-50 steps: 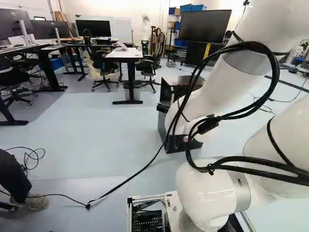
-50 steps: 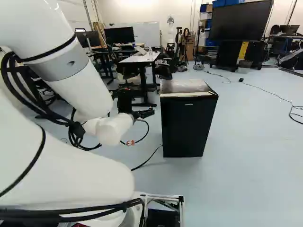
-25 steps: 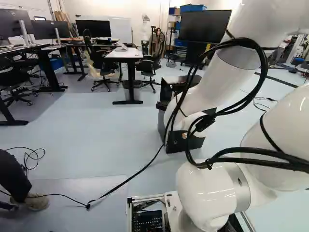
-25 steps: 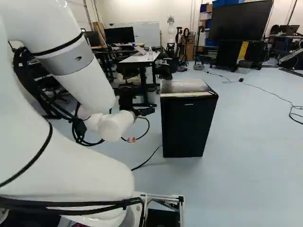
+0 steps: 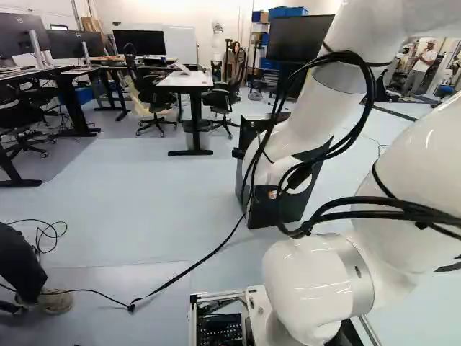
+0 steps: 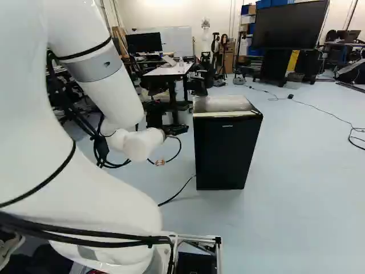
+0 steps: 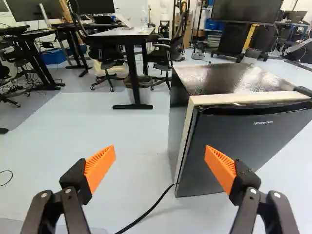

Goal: Open the fridge door

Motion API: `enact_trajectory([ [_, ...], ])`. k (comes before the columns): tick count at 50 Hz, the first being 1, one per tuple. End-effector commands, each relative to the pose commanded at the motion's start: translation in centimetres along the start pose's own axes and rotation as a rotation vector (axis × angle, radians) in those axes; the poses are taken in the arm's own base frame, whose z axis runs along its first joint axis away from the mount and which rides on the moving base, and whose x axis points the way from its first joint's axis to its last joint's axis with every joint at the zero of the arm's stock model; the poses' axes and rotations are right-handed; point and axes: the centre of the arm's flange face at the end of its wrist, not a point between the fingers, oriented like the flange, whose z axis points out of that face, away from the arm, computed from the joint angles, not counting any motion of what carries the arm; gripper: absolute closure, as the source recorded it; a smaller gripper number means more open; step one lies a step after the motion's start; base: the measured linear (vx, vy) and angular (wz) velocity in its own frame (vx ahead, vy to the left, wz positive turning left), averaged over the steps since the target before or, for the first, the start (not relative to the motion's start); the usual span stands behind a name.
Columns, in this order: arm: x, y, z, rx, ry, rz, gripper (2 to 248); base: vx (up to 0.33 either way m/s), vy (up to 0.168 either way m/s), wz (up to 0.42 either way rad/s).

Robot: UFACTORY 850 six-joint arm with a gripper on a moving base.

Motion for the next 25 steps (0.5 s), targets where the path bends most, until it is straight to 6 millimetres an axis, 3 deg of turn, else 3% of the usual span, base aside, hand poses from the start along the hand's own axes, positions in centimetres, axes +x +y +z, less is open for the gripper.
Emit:
enact_trajectory([
  [25,1.3,-0.7,3.1,-0.021,-0.003,0.032,3,0.000,0.000,0.000],
])
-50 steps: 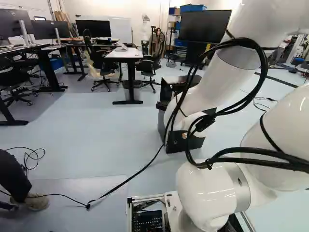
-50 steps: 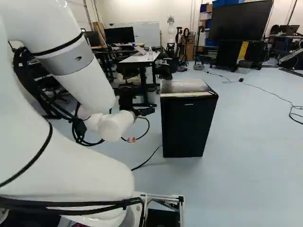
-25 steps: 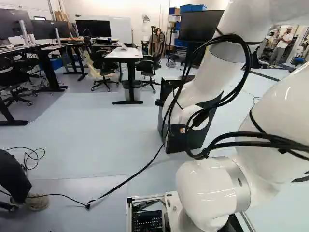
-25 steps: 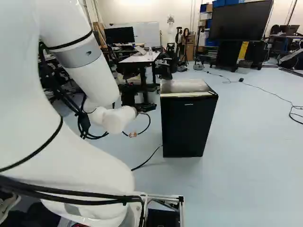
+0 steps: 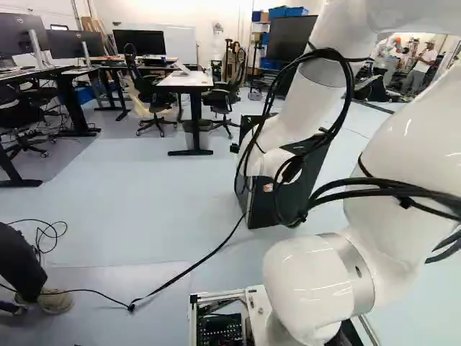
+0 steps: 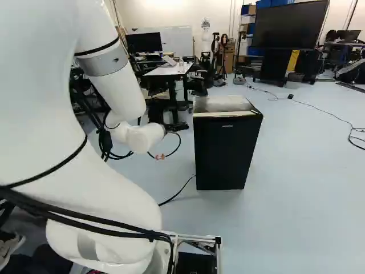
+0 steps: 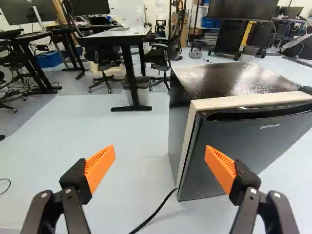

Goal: Open the fridge door

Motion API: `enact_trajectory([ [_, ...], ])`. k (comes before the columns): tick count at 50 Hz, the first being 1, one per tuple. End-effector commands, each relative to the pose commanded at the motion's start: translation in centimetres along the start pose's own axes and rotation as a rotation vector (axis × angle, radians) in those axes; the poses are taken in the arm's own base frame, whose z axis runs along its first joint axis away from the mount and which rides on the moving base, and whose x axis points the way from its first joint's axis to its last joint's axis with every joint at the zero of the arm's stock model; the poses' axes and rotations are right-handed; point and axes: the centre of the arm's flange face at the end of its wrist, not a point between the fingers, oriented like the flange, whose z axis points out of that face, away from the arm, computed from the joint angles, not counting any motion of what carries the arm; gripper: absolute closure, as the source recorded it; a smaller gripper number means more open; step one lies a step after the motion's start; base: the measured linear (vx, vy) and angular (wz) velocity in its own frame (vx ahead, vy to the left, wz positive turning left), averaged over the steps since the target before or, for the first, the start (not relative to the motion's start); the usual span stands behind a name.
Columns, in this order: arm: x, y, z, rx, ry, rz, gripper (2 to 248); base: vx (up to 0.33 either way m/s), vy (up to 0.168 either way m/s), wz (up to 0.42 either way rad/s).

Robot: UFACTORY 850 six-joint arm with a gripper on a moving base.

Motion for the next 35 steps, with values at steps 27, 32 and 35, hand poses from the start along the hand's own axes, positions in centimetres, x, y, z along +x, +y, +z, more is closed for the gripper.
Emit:
enact_trajectory([
  [27,1.2,-1.0,3.5,-0.066,0.001,0.075,3,0.000,0.000,0.000],
  [32,1.4,-1.2,4.1,-0.083,0.001,0.092,3,0.000,0.000,0.000],
  [35,1.6,-1.3,4.5,-0.094,0.002,0.103,3,0.000,0.000,0.000],
])
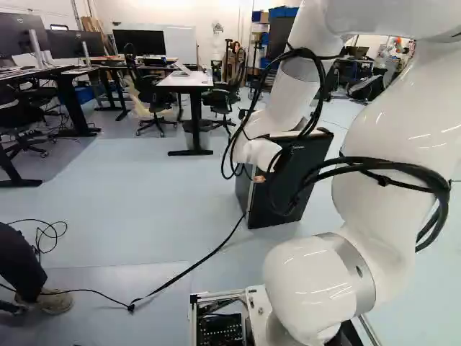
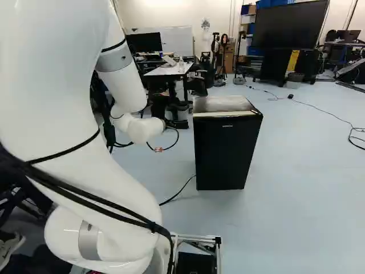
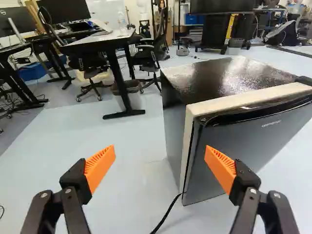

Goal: Open the fridge door

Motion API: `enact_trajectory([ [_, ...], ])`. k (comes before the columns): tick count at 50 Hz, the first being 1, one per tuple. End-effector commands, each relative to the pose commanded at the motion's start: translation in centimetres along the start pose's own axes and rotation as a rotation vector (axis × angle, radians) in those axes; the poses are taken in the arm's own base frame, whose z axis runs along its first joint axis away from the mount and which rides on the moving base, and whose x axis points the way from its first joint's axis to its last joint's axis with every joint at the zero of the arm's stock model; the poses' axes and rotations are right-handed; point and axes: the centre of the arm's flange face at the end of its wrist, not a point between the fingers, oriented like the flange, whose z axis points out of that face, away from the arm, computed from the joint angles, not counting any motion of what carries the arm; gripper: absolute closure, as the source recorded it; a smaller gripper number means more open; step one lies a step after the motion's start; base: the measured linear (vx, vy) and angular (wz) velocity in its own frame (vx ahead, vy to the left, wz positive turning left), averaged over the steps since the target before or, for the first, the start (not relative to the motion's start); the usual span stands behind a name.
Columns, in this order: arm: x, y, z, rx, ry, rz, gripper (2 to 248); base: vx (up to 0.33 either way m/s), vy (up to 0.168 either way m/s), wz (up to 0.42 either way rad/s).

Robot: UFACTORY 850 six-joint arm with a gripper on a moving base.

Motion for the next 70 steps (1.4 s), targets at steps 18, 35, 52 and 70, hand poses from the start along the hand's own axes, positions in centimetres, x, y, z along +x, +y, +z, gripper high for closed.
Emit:
enact_trajectory([
  [18,0.5,-0.9,2.1,-0.071,0.003,0.074,3,0.000,0.000,0.000],
  [35,0.8,-1.6,3.7,-0.144,0.005,0.148,3,0.000,0.000,0.000],
  [52,0.5,-2.2,4.7,-0.219,-0.003,0.221,3,0.000,0.000,0.000],
  [70,-1.4,-2.7,6.1,-0.314,-0.039,0.284,3,0.000,0.000,0.000],
])
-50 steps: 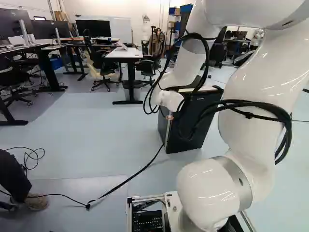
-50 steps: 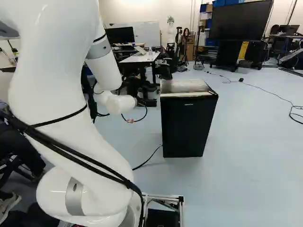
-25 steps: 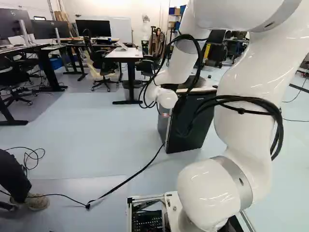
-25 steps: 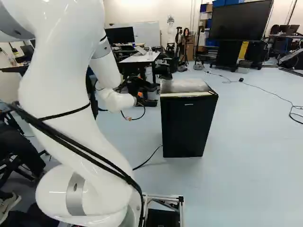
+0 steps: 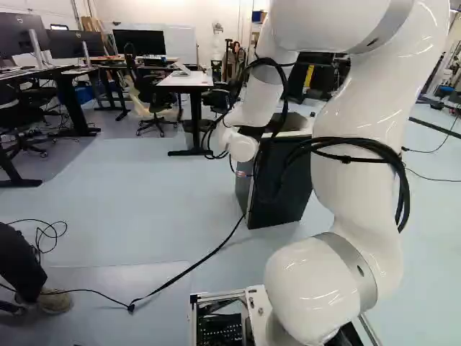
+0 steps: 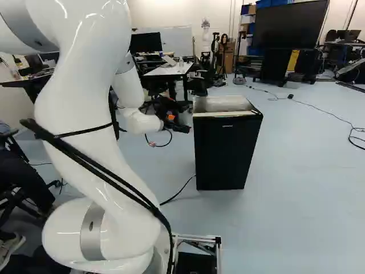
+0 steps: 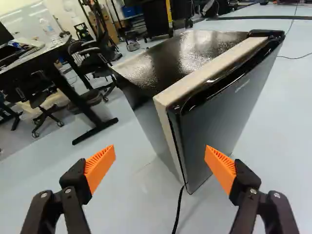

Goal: Open the fridge door

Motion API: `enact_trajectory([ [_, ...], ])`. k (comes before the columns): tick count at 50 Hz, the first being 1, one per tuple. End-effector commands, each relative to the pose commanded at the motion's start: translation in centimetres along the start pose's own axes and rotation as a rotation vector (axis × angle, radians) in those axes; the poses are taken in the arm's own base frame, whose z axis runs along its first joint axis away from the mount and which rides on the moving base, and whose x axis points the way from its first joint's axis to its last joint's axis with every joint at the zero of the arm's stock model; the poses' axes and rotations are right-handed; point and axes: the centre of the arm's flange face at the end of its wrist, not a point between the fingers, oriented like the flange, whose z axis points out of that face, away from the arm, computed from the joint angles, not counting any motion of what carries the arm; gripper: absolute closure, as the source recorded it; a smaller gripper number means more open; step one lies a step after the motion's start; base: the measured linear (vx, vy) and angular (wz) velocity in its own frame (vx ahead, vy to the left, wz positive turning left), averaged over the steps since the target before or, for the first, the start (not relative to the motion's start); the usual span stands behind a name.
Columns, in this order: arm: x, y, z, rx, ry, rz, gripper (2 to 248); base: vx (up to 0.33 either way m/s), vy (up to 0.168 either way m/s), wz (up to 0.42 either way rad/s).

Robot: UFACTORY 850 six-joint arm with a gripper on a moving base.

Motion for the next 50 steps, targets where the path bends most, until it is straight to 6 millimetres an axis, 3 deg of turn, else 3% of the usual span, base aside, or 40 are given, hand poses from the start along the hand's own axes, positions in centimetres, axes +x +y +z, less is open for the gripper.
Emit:
enact_trajectory([
  [50,-4.5,-0.8,5.4,-0.259,0.068,0.114,3,0.000,0.000,0.000],
])
